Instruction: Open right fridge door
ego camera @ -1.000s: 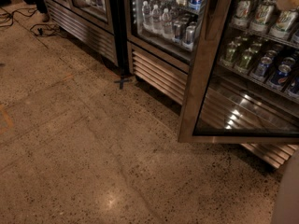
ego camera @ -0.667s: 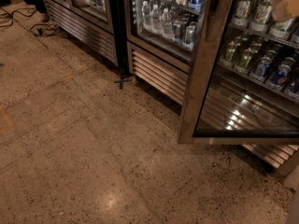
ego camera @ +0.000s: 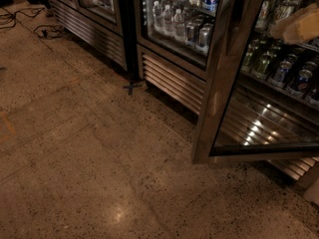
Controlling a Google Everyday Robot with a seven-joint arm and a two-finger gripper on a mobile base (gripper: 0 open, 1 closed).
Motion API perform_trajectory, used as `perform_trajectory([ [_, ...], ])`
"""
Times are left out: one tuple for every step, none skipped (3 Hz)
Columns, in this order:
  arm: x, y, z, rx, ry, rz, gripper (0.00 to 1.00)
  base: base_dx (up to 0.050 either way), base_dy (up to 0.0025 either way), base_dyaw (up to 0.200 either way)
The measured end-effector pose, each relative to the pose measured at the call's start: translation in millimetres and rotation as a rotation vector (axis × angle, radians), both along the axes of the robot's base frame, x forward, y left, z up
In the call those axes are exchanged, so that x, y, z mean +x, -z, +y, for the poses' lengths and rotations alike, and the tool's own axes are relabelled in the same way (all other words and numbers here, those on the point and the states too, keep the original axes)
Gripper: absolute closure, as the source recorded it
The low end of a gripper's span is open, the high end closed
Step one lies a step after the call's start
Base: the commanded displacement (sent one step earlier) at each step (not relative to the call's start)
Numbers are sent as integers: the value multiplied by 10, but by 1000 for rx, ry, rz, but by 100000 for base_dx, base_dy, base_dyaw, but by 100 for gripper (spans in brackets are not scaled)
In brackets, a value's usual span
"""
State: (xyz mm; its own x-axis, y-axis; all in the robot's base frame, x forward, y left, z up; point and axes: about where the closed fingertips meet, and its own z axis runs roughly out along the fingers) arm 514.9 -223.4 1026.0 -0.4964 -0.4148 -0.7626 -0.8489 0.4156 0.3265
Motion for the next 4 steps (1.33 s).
perform_trajectory([
  [12, -4, 78, -20, 9, -5, 0, 0, 0, 0],
  [64, -56, 582, -47, -12, -29, 0, 0, 0, 0],
  [58, -54, 574, -47, -12, -29, 0, 0, 0, 0],
  [2, 25, 612, -74, 40, -22, 0, 0, 0, 0],
])
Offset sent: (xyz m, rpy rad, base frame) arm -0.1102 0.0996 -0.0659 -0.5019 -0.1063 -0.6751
